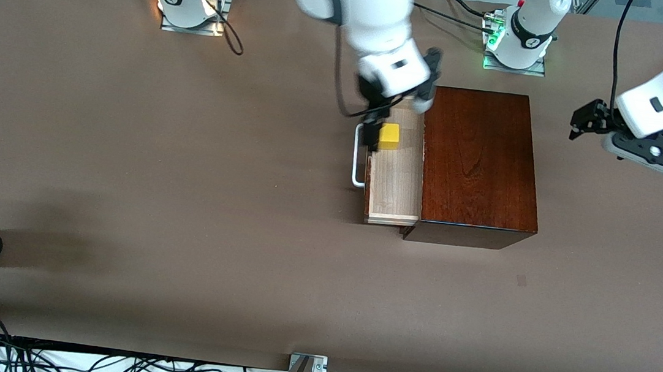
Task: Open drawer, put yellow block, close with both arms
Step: 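Open the right gripper to drop the cube and lift away, then withdraw the right gripper while the left gripper reaches the drawer front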
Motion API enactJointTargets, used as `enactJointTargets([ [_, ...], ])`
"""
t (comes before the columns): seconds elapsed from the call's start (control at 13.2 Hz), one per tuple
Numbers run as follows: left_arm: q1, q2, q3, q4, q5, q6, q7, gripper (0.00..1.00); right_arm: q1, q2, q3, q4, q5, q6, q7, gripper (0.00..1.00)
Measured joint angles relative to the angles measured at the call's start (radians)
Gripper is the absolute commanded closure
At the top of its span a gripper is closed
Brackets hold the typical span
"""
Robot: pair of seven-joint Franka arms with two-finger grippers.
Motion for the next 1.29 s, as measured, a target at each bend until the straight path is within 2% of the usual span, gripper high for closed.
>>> enactJointTargets([
  [0.15, -0.001, 0.005, -0.029, -0.001, -0.025, -0.047, 0.122, 0.00, -0.140, -0.030, -0.001, 0.000, 0.086, -0.024, -0.010, 0.00],
  [0.3, -0.001, 0.028, -0.087, -0.002, -0.046, -0.089, 0.184, 0.00, -0.247, -0.054, -0.007, -0.001, 0.132, -0.031, -0.012, 0.00],
  [0.53, -0.007, 0.102, -0.257, 0.013, -0.056, -0.099, 0.199, 0.00, -0.379, -0.125, -0.024, -0.060, 0.198, -0.046, -0.004, 0.00],
  [0.61, -0.017, 0.146, -0.323, 0.044, -0.056, -0.096, 0.198, 0.00, -0.425, -0.172, -0.028, -0.111, 0.220, -0.053, -0.004, 0.00],
  [0.76, -0.048, 0.246, -0.409, 0.133, -0.056, -0.091, 0.200, 0.00, -0.471, -0.285, -0.061, -0.224, 0.233, -0.102, 0.003, 0.00],
  [0.99, -0.122, 0.400, -0.453, 0.247, -0.056, -0.022, 0.228, 0.00, -0.474, -0.442, -0.117, -0.361, 0.234, -0.193, 0.061, 0.00],
  [1.14, -0.198, 0.494, -0.456, 0.282, -0.045, 0.106, 0.259, 0.00, -0.473, -0.522, -0.154, -0.457, 0.234, -0.202, 0.133, 0.00],
  [1.29, -0.282, 0.569, -0.458, 0.289, 0.026, 0.245, 0.288, 0.00, -0.474, -0.561, -0.186, -0.523, 0.233, -0.203, 0.190, 0.00],
])
